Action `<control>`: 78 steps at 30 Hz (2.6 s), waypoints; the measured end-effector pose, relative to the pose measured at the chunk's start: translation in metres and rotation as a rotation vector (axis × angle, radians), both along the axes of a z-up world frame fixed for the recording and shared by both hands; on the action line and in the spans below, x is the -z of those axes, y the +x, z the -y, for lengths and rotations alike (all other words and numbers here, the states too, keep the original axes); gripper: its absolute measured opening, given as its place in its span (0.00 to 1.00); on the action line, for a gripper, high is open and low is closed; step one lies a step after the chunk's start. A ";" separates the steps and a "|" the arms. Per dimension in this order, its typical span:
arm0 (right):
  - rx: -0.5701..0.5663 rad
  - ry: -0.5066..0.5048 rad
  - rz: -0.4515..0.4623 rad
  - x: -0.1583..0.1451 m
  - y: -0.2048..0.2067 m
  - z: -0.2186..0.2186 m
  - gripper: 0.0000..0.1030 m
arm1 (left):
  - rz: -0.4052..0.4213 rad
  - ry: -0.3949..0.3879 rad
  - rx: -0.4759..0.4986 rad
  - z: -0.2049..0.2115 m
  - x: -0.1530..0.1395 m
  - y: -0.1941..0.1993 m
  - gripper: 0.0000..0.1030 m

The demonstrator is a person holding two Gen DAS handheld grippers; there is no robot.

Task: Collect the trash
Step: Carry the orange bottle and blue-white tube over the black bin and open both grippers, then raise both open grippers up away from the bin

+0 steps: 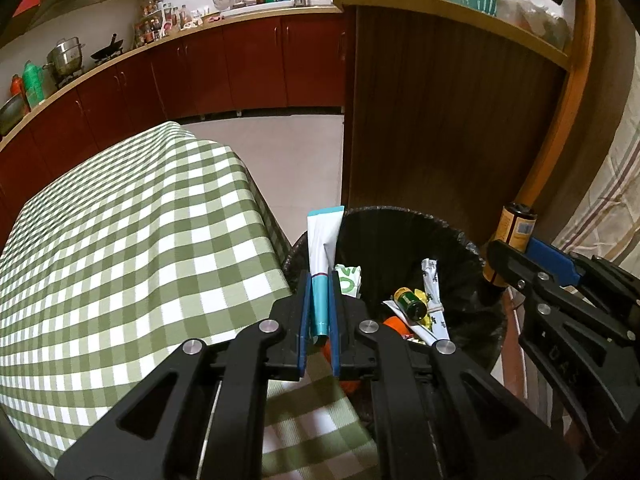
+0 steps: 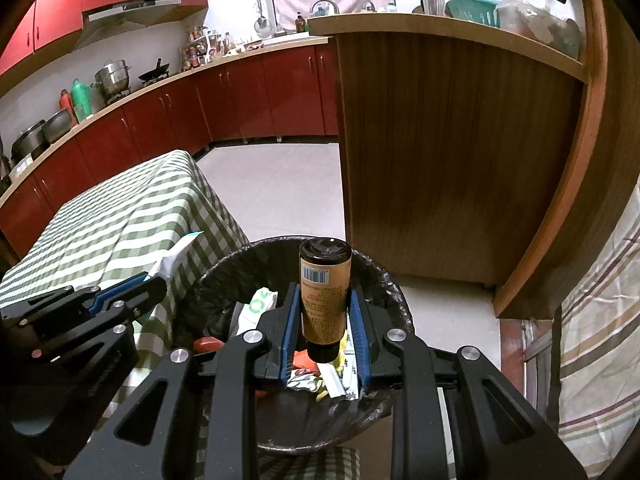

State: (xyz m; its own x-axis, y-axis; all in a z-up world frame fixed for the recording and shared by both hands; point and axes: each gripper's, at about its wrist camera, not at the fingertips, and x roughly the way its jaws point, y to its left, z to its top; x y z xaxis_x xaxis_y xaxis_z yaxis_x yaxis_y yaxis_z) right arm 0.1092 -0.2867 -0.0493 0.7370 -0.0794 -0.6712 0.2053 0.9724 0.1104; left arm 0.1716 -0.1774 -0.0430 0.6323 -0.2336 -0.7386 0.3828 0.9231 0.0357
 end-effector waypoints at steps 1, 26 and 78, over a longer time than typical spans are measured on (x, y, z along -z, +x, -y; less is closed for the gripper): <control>0.000 -0.004 -0.001 0.001 0.001 0.000 0.24 | -0.003 0.003 -0.002 0.001 0.002 0.002 0.08; 0.001 0.010 -0.019 0.008 0.016 0.010 0.33 | -0.010 0.007 -0.023 0.005 0.005 0.012 0.39; 0.026 -0.121 0.156 -0.073 -0.102 -0.065 0.65 | 0.182 -0.105 -0.108 -0.117 -0.073 -0.123 0.74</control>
State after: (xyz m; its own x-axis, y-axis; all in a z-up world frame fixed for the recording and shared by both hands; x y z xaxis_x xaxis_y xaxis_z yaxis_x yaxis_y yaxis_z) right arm 0.0069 -0.2215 0.0241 0.8282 -0.1729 -0.5331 0.2199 0.9752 0.0253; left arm 0.0483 -0.0603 0.0298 0.7787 -0.2271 -0.5849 0.2776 0.9607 -0.0034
